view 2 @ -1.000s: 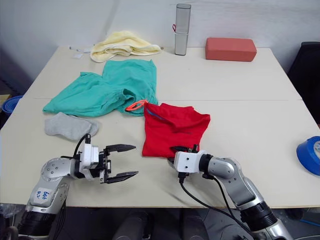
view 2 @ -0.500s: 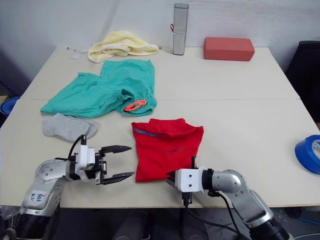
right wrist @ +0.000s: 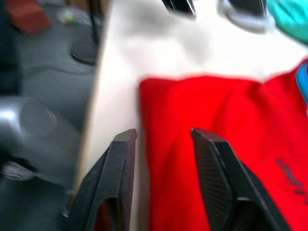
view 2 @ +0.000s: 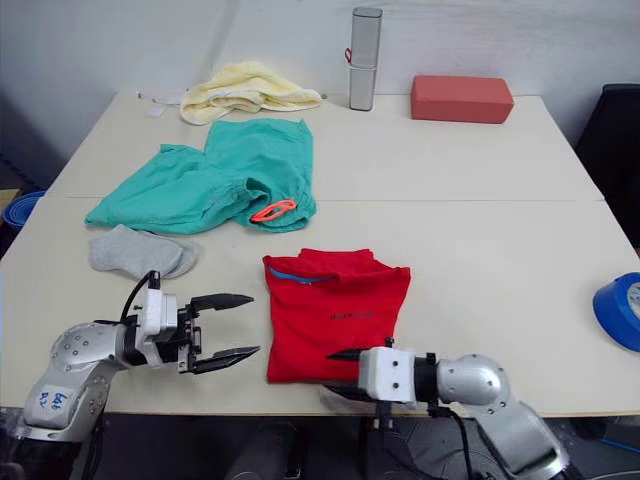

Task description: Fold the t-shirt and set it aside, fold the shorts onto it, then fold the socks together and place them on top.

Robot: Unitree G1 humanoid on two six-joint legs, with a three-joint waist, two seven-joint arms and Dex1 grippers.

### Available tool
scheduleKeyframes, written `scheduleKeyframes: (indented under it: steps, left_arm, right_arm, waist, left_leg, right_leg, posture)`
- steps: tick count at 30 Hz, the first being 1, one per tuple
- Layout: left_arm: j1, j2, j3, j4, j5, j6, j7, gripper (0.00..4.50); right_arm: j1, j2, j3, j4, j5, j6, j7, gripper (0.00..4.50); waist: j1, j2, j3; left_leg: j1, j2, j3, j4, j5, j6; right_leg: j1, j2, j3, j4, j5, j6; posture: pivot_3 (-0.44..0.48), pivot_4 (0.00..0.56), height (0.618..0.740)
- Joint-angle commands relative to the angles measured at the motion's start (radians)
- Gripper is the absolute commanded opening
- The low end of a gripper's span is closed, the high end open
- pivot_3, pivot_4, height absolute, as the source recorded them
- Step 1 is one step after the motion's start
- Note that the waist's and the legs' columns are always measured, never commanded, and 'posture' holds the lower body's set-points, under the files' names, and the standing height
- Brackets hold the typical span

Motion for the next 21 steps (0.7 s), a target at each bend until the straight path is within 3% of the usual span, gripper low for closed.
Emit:
scheduleKeyframes:
  steps: [1,4,9,12,16,21]
  left_arm:
    - [-0.045,-0.015,-0.011,-0.023,-0.027,0.034,0.021,3.54]
    - [-0.105,-0.042,-0.053,0.026,0.022,0.036,0.040,2.67]
    - [-0.210,-0.096,-0.131,0.138,0.113,0.024,0.079,1.15]
    - [-0.276,-0.150,-0.186,0.213,0.164,0.013,0.101,0.14]
    - [-0.362,-0.222,-0.228,0.330,0.243,-0.019,0.164,0.04]
    - [-0.438,-0.292,-0.202,0.427,0.286,-0.027,0.282,0.04]
  right_arm:
    - [-0.054,-0.028,-0.110,-0.012,0.216,0.096,0.052,1.69]
    - [-0.149,0.005,-0.103,0.096,0.190,0.127,0.019,1.34]
    - [-0.294,0.077,-0.010,0.334,0.011,0.024,0.007,0.00]
    - [-0.382,0.139,0.052,0.486,-0.096,-0.057,-0.009,0.00]
    - [-0.481,0.219,0.055,0.654,-0.156,-0.096,-0.069,0.00]
    - [-0.551,0.263,0.008,0.797,-0.166,-0.101,-0.133,0.00]
  waist:
    - [0.000,0.000,0.000]
    - [-0.002,0.000,0.000]
    - [-0.002,0.000,0.000]
    - [-0.001,0.000,0.000]
    - [-0.001,0.000,0.000]
    - [-0.001,0.000,0.000]
  left_leg:
    - [0.001,0.000,0.000,0.000,0.000,0.000]
    - [0.003,0.001,-0.002,0.000,0.000,0.000]
    - [0.004,0.000,-0.002,-0.001,0.000,-0.001]
    - [0.002,0.000,-0.001,-0.001,0.002,-0.004]
    - [0.002,-0.001,0.001,0.002,0.002,-0.005]
    - [0.001,-0.001,0.001,0.002,0.003,-0.006]
  right_leg:
    - [0.001,0.000,0.000,0.000,0.000,0.000]
    - [0.004,0.000,-0.001,-0.001,0.000,0.000]
    - [0.005,0.001,-0.002,-0.002,0.000,0.000]
    - [0.003,0.001,-0.002,-0.002,0.000,0.000]
    - [0.003,0.001,-0.001,-0.001,0.000,0.001]
    - [0.001,0.001,-0.002,0.001,0.001,0.001]
  posture:
    - [0.000,0.150,0.740]
    - [0.000,0.150,0.740]
    - [0.000,0.150,0.740]
    - [0.000,0.150,0.740]
    - [0.000,0.150,0.740]
    - [0.000,0.150,0.740]
